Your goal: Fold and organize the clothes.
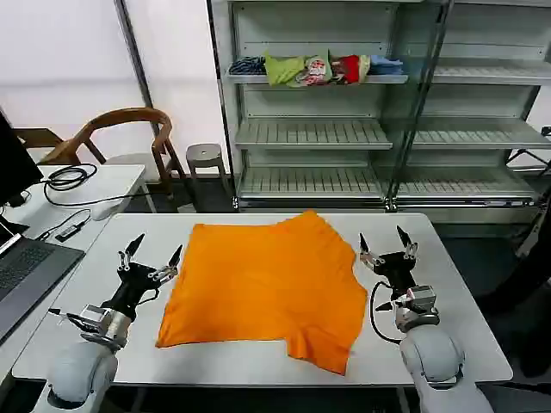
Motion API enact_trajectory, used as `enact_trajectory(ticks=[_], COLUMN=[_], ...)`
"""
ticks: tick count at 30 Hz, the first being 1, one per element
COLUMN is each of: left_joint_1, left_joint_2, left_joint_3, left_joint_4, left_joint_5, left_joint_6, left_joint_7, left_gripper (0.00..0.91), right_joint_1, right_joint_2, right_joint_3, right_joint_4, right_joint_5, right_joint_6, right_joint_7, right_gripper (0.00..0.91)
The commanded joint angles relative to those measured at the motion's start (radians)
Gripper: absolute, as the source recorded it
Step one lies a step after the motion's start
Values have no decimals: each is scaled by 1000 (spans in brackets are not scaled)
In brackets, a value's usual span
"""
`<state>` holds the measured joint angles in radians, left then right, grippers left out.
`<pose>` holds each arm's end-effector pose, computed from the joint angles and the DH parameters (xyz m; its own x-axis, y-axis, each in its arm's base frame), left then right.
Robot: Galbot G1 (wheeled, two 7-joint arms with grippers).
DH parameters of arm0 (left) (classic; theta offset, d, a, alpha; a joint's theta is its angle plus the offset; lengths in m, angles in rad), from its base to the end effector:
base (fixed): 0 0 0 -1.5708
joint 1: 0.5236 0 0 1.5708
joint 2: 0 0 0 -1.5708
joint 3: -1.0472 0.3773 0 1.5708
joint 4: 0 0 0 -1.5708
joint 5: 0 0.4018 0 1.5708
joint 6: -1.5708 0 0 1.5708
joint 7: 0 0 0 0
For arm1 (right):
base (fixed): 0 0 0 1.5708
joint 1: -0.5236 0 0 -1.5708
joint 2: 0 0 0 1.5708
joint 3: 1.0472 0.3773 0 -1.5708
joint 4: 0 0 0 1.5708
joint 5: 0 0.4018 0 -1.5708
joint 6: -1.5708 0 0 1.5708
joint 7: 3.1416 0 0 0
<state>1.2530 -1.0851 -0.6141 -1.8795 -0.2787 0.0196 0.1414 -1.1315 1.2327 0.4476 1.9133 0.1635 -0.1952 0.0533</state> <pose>0.3304 0.1497 -0.2830 -0.9784 0.1985 -0.0583 0.1808 0.9574 0.2253 0.3560 -0.0533 -0.2691 -0.9947 -0.0978 -0.0312 -0.0913 0.9817 -0.1673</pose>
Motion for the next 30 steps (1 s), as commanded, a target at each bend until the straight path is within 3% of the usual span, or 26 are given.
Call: enact_trajectory(ticks=[1,6,11,14,16,21,25,30], left_joint_1=[99,136,216,257,283,315,331,345], left_joint_2=[17,20,43,48,53,57,59,40], left_joint_3=[0,-19,-19,-15,-13,-2,-4,-2], left_joint_4=[-38,-46,-86,-131,-175,-230,-236,-216], left_joint_5=[-16,-35,-66,-88,-107,-127,-144,-158], left_joint_6=[2,-20,30,129,259,416,504,505], left_joint_7=[-5,-6,-23,-68,-100,-151,-173,-178], left_gripper=[907,907,907,907,907,907,907,907], right_joint_1=[-34,-57,-136,-178,-225,-289,-333,-389], right_joint_2=[-30,-56,-100,-117,-140,-149,-166,-170], right_joint_3=[-14,-10,-42,-62,-94,-144,-168,-168], right_joint_4=[43,67,110,141,156,181,200,214], right_joint_5=[47,63,79,121,127,120,122,123], right_joint_6=[-10,-10,-21,-41,-51,-72,-116,-155], right_joint_7=[4,15,40,69,79,93,119,129], right_gripper=[907,907,907,907,907,907,907,907])
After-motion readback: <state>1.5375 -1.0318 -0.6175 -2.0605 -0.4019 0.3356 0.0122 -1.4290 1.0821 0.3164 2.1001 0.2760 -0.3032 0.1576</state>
